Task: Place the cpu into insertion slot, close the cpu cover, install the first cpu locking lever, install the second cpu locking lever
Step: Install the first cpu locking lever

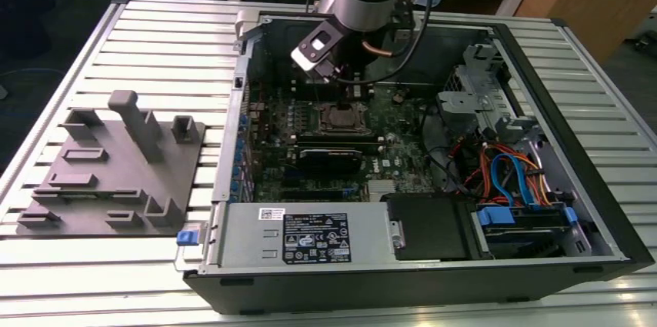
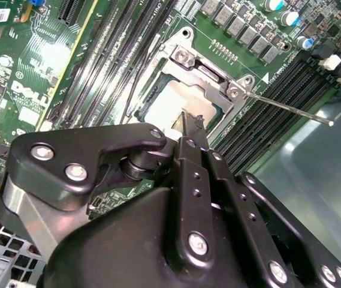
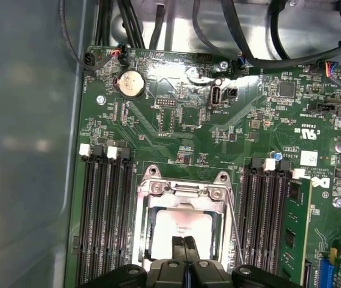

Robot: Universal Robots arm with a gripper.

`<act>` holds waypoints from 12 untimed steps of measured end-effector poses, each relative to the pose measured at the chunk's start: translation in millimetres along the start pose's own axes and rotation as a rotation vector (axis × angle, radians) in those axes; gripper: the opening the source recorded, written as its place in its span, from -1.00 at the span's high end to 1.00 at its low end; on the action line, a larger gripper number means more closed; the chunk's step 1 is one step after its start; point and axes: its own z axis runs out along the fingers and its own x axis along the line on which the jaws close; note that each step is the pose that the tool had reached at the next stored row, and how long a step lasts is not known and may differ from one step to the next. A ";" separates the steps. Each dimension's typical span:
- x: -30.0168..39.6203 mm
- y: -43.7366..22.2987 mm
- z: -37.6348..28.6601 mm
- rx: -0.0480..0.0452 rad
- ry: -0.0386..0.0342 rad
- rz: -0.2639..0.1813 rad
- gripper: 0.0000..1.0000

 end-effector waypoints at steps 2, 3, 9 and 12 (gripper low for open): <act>0.0 0.0 -1.2 0.0001 -0.0003 0.000 0.80; 0.0 0.0 -1.7 0.0001 -0.0004 0.000 0.80; 0.1 0.0 -2.5 0.0001 -0.0009 0.000 0.80; 0.0 0.0 -2.5 0.0001 -0.0010 0.000 0.80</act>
